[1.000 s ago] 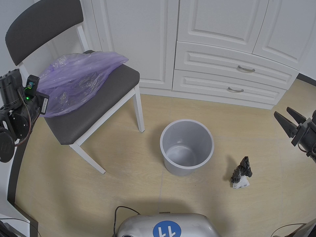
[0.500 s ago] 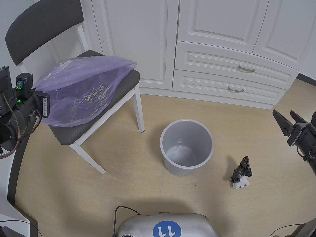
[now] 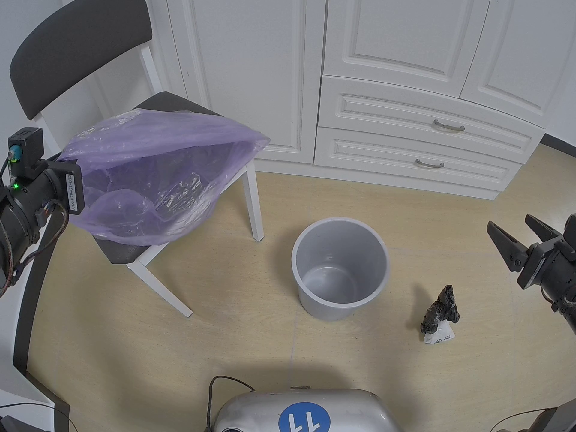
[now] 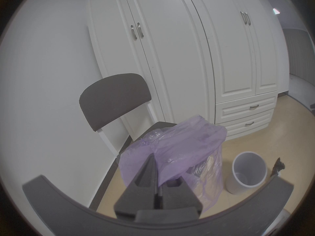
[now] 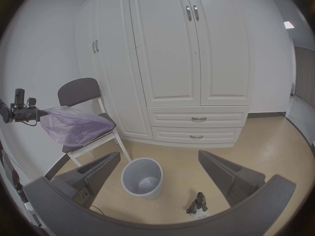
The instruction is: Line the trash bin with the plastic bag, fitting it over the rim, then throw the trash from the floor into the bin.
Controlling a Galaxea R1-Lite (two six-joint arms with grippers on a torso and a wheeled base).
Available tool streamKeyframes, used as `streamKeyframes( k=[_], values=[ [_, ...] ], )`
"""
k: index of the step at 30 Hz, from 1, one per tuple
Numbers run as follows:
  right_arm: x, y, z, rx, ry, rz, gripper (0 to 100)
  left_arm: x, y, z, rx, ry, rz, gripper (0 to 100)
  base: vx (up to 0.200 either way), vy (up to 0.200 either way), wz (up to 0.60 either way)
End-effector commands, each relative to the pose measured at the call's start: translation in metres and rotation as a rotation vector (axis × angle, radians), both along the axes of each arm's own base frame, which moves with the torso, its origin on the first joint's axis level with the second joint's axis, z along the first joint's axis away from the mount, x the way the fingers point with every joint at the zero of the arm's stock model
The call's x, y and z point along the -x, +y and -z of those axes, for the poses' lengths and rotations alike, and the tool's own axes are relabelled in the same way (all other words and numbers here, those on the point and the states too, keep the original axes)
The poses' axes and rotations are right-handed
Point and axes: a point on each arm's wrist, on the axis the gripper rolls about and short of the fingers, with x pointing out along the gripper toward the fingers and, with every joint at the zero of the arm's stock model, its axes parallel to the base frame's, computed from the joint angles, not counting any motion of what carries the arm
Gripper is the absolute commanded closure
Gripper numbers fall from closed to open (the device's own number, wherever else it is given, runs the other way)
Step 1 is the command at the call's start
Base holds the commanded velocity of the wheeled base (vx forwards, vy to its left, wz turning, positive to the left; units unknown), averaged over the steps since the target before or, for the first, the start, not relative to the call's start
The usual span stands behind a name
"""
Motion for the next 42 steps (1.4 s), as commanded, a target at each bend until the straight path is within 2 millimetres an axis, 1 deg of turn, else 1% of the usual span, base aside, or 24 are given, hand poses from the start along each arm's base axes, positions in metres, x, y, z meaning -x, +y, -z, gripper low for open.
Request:
streamKeyframes(
  k=[1,4,6,9,12,13,14,15,16,17,20,22,27,28,31,36,39,42],
  values=[
    [0.001,0.001,-0.005,-0.008,-0.023,-0.006,0,0.008,0.000,-0.003,0.013,-0.020,0.015,100,0.000,0.000,0.00],
    [0.001,0.005,-0.014,-0.020,-0.048,-0.033,0,0.009,-0.003,-0.006,0.019,-0.030,0.034,100,0.000,0.000,0.00],
    [0.000,0.008,-0.016,-0.022,-0.052,-0.044,0,0.009,-0.005,-0.007,0.019,-0.030,0.045,100,0.000,0.000,0.00],
    [-0.010,0.022,-0.030,-0.028,-0.078,-0.060,0,0.011,-0.013,-0.007,0.016,-0.027,0.101,100,0.000,0.000,0.00],
    [-0.024,0.036,-0.043,-0.016,-0.097,-0.028,0,0.013,-0.018,-0.011,0.018,-0.041,0.126,100,0.000,0.000,0.00],
    [-0.024,0.036,-0.043,-0.016,-0.097,-0.028,0,0.013,-0.018,-0.011,0.018,-0.041,0.126,100,0.000,0.000,0.00],
    [-0.034,0.042,-0.046,0.030,-0.093,-0.005,0,0.014,-0.019,-0.014,0.018,-0.041,0.136,100,0.000,0.000,0.00],
    [-0.034,0.042,-0.046,0.030,-0.093,-0.005,0,0.014,-0.019,-0.014,0.018,-0.041,0.136,100,0.000,0.000,0.00],
    [-0.039,0.045,-0.044,0.106,-0.073,0.007,0,0.014,-0.019,-0.013,0.011,-0.024,0.136,100,0.000,0.000,0.00],
    [-0.040,0.043,-0.040,0.174,-0.041,0.015,0,0.015,-0.019,-0.012,0.001,-0.001,0.138,100,0.000,0.000,0.00],
    [-0.035,0.038,-0.032,0.283,0.046,0.010,0,0.015,-0.018,-0.012,-0.009,0.021,0.144,100,0.000,0.000,0.00],
    [-0.029,0.035,-0.032,0.302,0.075,-0.004,0,0.014,-0.019,-0.013,-0.009,0.023,0.146,100,0.000,0.000,0.00],
    [-0.022,0.032,-0.037,0.287,0.049,-0.071,0,0.014,-0.019,-0.015,-0.008,0.016,0.146,100,0.000,0.000,0.00],
    [-0.017,0.030,-0.040,0.280,0.034,-0.095,0,0.014,-0.019,-0.017,-0.008,0.013,0.145,100,0.000,0.000,0.00],
    [-0.016,0.028,-0.039,0.279,0.033,-0.098,0,0.014,-0.020,-0.019,-0.009,0.012,0.150,100,0.000,0.000,0.00],
    [-0.008,0.024,-0.039,0.279,0.023,-0.112,0,0.015,-0.023,-0.024,-0.004,-0.001,0.167,100,0.000,0.000,0.00],
    [-0.003,0.022,-0.030,0.294,0.046,-0.133,0,0.014,-0.025,-0.031,0.002,-0.021,0.177,100,0.000,0.000,0.00],
    [-0.004,0.024,-0.024,0.274,0.065,-0.173,0,0.014,-0.028,-0.040,-0.002,-0.032,0.189,100,0.000,0.000,0.00]
  ],
)
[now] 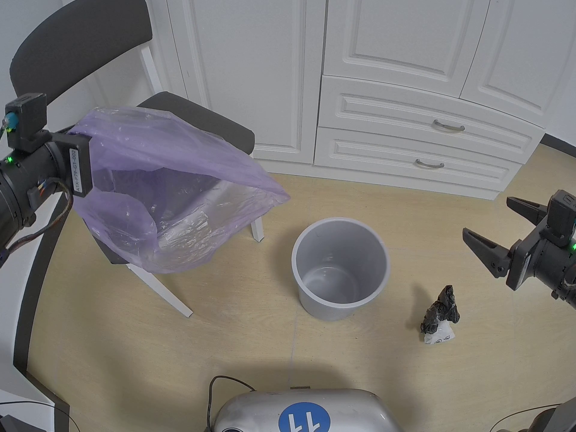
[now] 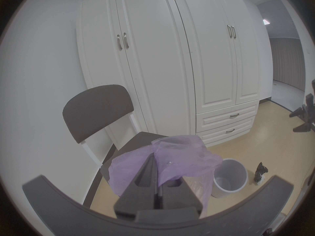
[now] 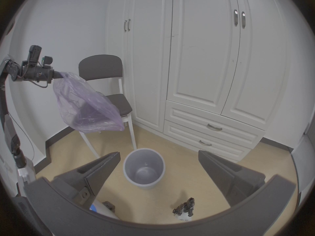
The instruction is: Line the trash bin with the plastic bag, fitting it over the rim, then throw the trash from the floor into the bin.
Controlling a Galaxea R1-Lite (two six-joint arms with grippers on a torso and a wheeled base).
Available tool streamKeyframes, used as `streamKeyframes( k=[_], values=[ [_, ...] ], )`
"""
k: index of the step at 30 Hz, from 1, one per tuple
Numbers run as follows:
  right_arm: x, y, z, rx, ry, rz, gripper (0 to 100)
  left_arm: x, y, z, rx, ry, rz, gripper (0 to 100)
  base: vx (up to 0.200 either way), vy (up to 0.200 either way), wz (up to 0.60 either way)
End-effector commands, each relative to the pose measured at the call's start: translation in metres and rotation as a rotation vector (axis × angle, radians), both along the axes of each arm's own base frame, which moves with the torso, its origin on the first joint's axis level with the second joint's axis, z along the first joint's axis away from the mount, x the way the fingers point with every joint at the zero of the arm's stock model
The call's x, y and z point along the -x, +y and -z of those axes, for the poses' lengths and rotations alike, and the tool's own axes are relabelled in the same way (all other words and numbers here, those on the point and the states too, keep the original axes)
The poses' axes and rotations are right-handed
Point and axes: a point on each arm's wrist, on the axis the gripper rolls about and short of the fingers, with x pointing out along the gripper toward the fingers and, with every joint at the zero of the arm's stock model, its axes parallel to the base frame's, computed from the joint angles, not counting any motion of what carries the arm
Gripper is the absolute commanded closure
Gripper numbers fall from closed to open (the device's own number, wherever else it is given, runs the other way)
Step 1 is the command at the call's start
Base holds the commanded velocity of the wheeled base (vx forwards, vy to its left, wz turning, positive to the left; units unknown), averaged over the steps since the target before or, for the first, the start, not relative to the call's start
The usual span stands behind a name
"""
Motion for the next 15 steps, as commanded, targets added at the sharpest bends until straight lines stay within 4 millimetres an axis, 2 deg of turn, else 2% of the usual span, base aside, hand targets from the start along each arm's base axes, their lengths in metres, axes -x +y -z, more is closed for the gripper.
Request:
streamKeyframes(
  k=[1,6,7,9,11,13,14,15],
  values=[
    [0.003,0.001,0.008,-0.031,0.033,-0.027,0,0.000,-0.006,-0.013,-0.003,-0.016,0.025,100,0.000,0.000,0.00],
    [-0.005,0.015,0.019,-0.178,0.146,-0.046,0,0.005,-0.011,-0.031,-0.012,-0.027,0.062,100,0.000,0.000,0.00],
    [-0.007,0.023,0.024,-0.268,0.206,-0.062,0,0.004,-0.015,-0.038,-0.022,-0.033,0.077,100,0.000,0.000,0.00],
    [-0.010,0.032,0.031,-0.325,0.270,-0.074,0,-0.001,-0.022,-0.044,-0.028,-0.033,0.089,100,0.000,0.000,0.00],
    [-0.018,0.041,0.041,-0.328,0.330,-0.069,0,-0.007,-0.030,-0.046,-0.041,-0.032,0.096,100,0.000,0.000,0.00],
    [-0.020,0.042,0.043,-0.323,0.339,-0.066,0,-0.008,-0.032,-0.047,-0.044,-0.032,0.099,100,0.000,0.000,0.00],
    [-0.026,0.050,0.053,-0.302,0.377,-0.072,0,-0.014,-0.040,-0.052,-0.054,-0.041,0.111,100,0.000,0.000,0.00],
    [-0.022,0.054,0.056,-0.296,0.385,-0.095,0,-0.016,-0.042,-0.054,-0.055,-0.045,0.111,100,0.000,0.000,0.00]
  ],
)
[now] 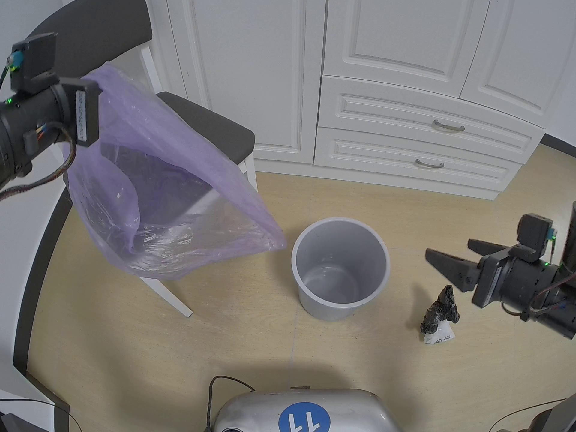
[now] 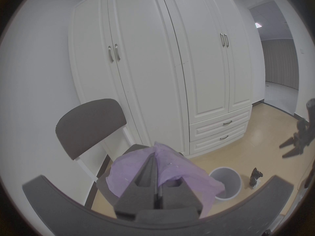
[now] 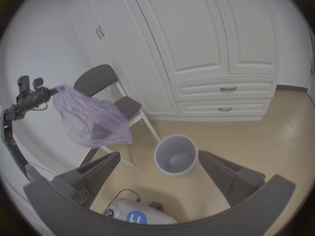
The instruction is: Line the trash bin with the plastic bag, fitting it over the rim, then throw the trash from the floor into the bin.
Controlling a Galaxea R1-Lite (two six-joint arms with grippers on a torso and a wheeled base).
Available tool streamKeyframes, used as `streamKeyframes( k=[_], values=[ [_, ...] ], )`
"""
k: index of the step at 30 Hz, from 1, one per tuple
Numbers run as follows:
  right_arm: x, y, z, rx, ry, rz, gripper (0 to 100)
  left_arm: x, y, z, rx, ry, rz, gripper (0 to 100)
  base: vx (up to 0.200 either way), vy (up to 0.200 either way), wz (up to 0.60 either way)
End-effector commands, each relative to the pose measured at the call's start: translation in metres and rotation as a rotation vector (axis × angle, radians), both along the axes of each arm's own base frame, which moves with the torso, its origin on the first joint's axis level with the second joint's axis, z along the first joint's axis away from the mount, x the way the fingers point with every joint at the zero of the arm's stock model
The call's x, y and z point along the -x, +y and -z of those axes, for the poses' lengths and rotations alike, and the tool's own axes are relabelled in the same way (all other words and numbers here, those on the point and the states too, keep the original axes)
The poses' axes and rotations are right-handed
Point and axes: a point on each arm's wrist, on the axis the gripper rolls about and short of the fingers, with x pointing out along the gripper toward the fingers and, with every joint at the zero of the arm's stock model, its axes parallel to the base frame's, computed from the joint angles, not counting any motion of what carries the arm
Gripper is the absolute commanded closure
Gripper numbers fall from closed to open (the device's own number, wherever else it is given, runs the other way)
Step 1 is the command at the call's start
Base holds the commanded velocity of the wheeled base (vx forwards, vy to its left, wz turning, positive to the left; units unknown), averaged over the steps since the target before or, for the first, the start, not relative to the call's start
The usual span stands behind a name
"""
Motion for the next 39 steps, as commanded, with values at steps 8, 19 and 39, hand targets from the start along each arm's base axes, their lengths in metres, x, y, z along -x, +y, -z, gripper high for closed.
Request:
streamKeyframes(
  k=[8,19,39],
  values=[
    [0.010,0.055,0.055,0.102,0.168,-0.219,0,-0.017,-0.027,-0.024,0.003,-0.034,0.025,100,0.000,0.000,0.00],
    [0.031,0.114,0.083,0.077,0.278,-0.375,0,-0.014,-0.027,-0.032,0.019,-0.056,0.032,100,0.000,0.000,0.00],
    [-0.016,0.230,0.110,-0.156,0.196,-0.145,0,-0.008,-0.027,-0.032,0.030,-0.060,0.050,100,0.000,0.000,0.00]
  ],
)
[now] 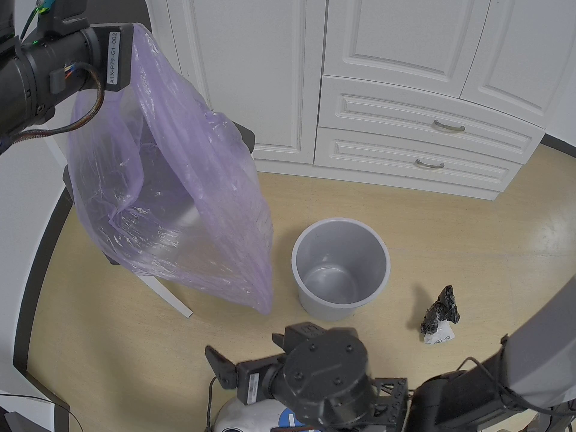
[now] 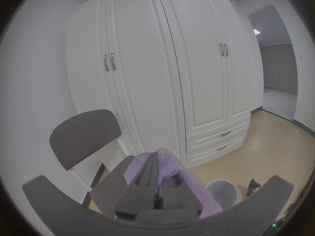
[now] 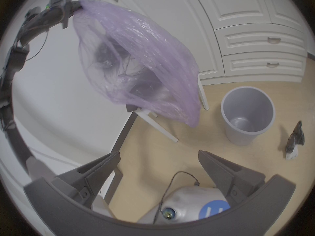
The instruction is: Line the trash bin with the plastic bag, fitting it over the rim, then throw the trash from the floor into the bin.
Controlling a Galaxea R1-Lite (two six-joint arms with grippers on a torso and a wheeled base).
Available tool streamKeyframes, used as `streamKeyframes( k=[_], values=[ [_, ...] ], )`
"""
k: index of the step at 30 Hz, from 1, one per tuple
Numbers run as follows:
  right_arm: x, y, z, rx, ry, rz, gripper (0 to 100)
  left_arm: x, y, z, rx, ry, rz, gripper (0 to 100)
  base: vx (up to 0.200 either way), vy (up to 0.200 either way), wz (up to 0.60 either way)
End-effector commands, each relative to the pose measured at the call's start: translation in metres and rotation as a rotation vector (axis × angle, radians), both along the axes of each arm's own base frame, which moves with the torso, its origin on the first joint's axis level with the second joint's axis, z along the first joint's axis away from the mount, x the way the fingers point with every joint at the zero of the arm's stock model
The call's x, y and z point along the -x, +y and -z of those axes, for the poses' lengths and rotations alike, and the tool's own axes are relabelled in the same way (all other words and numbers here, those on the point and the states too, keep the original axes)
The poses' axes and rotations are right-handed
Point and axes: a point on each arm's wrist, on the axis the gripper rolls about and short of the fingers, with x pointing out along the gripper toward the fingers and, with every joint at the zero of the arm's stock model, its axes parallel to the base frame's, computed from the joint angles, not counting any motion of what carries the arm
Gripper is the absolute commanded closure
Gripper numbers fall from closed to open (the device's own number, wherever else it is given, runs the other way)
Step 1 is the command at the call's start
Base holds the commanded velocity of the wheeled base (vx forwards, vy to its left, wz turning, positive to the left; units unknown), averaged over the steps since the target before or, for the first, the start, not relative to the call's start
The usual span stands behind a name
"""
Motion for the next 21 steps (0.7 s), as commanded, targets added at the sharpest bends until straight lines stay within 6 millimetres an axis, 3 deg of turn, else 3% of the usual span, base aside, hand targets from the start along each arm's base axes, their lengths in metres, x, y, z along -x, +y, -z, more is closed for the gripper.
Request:
streamKeyframes(
  k=[1,5,6,11,15,16,17,19,21],
  values=[
    [-0.032,0.011,0.009,-0.037,-0.003,0.127,0,0.004,-0.001,-0.001,0.005,-0.004,0.014,100,0.000,0.000,0.00],
    [-0.053,-0.003,-0.004,-0.073,-0.019,0.195,0,0.004,-0.001,-0.001,0.005,-0.004,0.017,100,0.000,0.000,0.00],
    [-0.068,-0.016,-0.013,-0.096,-0.028,0.238,0,0.005,-0.001,0.001,0.003,0.000,0.019,100,0.000,0.000,0.00],
    [-0.112,-0.042,-0.030,-0.193,-0.038,0.357,0,0.006,-0.001,0.001,0.010,0.002,0.022,100,0.000,0.000,0.00],
    [-0.156,-0.064,-0.057,-0.332,-0.070,0.443,0,0.006,-0.001,0.002,0.023,0.006,0.024,100,0.000,0.000,0.00],
    [-0.156,-0.064,-0.057,-0.332,-0.070,0.443,0,0.006,-0.001,0.002,0.023,0.006,0.024,100,0.000,0.000,0.00],
    [-0.169,-0.074,-0.071,-0.405,-0.086,0.481,0,0.008,0.001,0.002,0.039,0.009,0.026,100,0.000,0.000,0.00],
    [-0.173,-0.078,-0.076,-0.435,-0.084,0.478,0,0.009,0.001,0.002,0.042,0.010,0.027,100,0.000,0.000,0.00],
    [-0.164,-0.079,-0.079,-0.434,-0.047,0.413,0,0.008,0.001,0.006,0.037,0.020,0.029,100,0.000,0.000,0.00]
  ],
)
